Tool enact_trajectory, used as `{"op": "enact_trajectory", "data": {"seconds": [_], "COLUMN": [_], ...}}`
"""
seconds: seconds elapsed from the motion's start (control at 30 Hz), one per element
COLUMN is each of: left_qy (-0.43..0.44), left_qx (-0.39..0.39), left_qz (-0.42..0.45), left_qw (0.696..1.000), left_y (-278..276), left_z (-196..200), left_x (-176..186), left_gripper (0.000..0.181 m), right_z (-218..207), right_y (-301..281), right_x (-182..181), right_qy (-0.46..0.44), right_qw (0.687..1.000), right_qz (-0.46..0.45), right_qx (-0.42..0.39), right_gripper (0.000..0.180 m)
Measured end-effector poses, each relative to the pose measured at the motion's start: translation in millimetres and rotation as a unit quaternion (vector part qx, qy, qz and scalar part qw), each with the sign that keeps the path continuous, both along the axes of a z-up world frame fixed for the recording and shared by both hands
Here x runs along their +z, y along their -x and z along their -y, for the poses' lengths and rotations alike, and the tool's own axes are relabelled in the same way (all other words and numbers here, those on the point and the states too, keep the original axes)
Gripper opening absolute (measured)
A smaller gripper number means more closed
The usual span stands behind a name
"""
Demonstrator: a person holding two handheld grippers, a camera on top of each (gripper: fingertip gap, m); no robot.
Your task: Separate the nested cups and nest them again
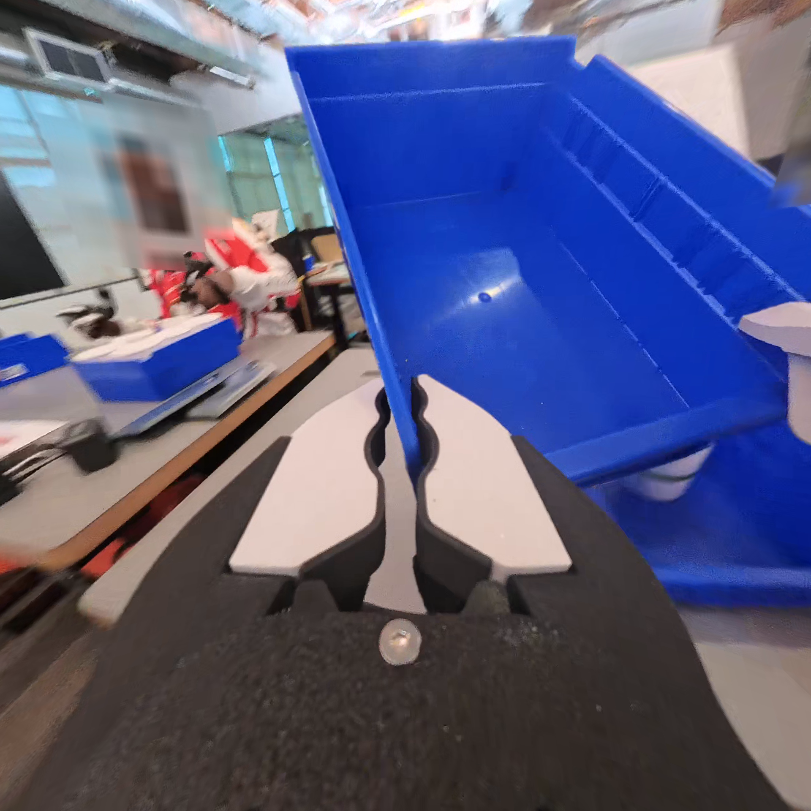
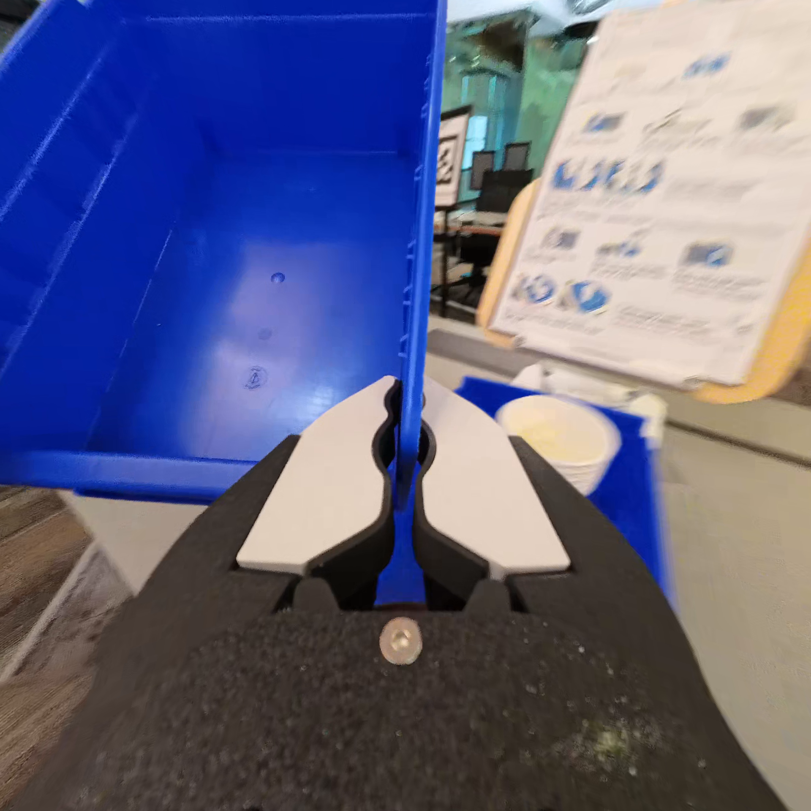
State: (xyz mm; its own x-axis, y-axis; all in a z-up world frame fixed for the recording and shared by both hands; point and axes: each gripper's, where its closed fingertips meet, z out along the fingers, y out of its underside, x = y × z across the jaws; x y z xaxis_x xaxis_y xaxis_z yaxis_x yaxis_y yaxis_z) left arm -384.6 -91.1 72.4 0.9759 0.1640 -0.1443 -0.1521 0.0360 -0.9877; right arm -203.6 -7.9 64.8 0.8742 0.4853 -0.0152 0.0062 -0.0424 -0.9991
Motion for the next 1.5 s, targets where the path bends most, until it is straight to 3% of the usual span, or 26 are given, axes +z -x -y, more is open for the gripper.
{"op": "enact_trajectory", "data": {"seconds": [0.13, 0.27, 0.47, 0.63, 0.83, 1.03, 1.13, 1.17, 1.2, 1.27, 1.33, 1.43, 1.5], "left_qy": [-0.017, 0.005, 0.089, 0.168, 0.235, 0.265, 0.3, 0.309, 0.307, 0.269, 0.203, 0.16, 0.197], "left_qx": [-0.095, -0.192, -0.294, -0.318, -0.317, -0.35, -0.374, -0.382, -0.397, -0.444, -0.436, -0.389, -0.362], "left_qz": [0.026, 0.043, 0.062, 0.05, 0.045, 0.042, 0.027, 0.023, 0.028, 0.037, 0.032, 0.085, 0.12], "left_qw": [0.995, 0.98, 0.949, 0.932, 0.918, 0.897, 0.877, 0.87, 0.864, 0.854, 0.876, 0.903, 0.903], "left_y": [-98.9, -224.2, -391.4, -456.1, -463.8, -471.0, -475.1, -471.0, -464.0, -441.7, -391.7, -310.3, -266.7], "left_z": [-46.9, -84.6, -116.1, -130.3, -142.2, -143.5, -131.6, -122.7, -110.3, -77.0, -58.3, -59.3, -64.6], "left_x": [35.2, 27.1, -54.0, -128.2, -183.4, -203.7, -210.1, -209.7, -203.3, -172.9, -129.3, -78.1, -83.6], "left_gripper": [0.007, 0.007, 0.007, 0.008, 0.009, 0.018, 0.055, 0.062, 0.06, 0.056, 0.045, 0.037, 0.045], "right_z": [-8.6, -8.2, -0.5, -7.7, -21.8, -24.0, -22.3, -18.1, -11.2, 6.4, 22.6, 25.8, 22.3], "right_y": [-116.0, -246.9, -405.5, -461.9, -467.2, -472.8, -475.4, -479.5, -483.1, -479.3, -455.7, -344.6, -258.4], "right_x": [40.0, 28.6, -41.4, -115.3, -169.9, -200.2, -200.5, -197.1, -190.3, -163.0, -126.1, -104.3, -119.5], "right_qy": [-0.024, 0.005, 0.09, 0.167, 0.222, 0.256, 0.246, 0.238, 0.225, 0.184, 0.115, 0.057, 0.085], "right_qw": [0.994, 0.979, 0.946, 0.929, 0.926, 0.918, 0.921, 0.918, 0.916, 0.918, 0.926, 0.971, 0.987], "right_qz": [0.023, 0.039, 0.068, 0.066, 0.054, 0.015, 0.006, 0.008, 0.011, 0.032, 0.052, 0.019, -0.006], "right_qx": [-0.101, -0.199, -0.304, -0.323, -0.302, -0.302, -0.303, -0.316, -0.331, -0.349, -0.357, -0.231, -0.133], "right_gripper": [0.003, 0.003, 0.003, 0.002, 0.003, 0.003, 0.005, 0.015, 0.027, 0.032, 0.037, 0.048, 0.067]}}
